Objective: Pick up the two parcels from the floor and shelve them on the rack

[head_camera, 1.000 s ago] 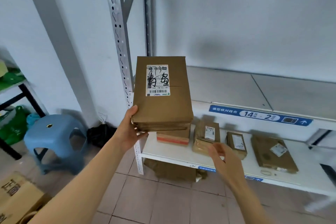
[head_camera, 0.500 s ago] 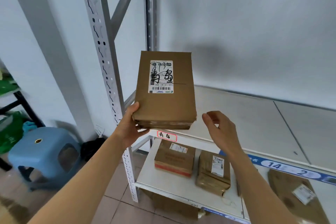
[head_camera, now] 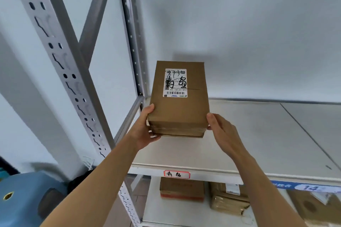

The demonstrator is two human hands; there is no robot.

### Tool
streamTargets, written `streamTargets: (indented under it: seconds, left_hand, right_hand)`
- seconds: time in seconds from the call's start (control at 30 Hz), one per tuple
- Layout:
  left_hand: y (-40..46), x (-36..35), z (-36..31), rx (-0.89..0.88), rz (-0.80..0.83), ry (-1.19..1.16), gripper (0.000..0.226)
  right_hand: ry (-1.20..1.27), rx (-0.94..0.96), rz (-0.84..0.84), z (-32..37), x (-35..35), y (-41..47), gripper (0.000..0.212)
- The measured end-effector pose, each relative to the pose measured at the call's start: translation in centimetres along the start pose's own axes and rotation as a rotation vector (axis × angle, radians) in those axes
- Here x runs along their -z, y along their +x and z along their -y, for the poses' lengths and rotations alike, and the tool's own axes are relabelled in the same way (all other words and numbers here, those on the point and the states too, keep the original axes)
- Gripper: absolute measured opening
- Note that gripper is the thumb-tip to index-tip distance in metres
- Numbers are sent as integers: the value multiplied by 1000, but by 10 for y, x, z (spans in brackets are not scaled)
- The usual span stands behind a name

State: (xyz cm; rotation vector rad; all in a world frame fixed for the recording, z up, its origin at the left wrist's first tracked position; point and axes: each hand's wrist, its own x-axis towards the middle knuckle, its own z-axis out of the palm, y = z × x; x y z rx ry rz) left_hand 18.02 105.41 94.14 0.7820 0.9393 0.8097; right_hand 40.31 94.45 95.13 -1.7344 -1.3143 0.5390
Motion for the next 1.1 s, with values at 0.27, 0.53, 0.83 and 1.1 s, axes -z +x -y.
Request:
streamTargets:
  seconds: [0.27,0.53,0.83,1.1]
  left_hand:
    - [28,1,-13,109,-18,112,66]
    - [38,19,-5,167,-94,242,61]
    - [38,26,-6,187,-104,325,76]
    - [33,19,-16,-42,-277,381,62]
  right_hand:
    - [-57,-9,-94,-9,-14,21,76]
    - [-148,-38,-3,-14,-27,34,98]
    - [-98,-98,40,-16,-30,32,81]
    - [-99,-161,87,-14,-24,27,68]
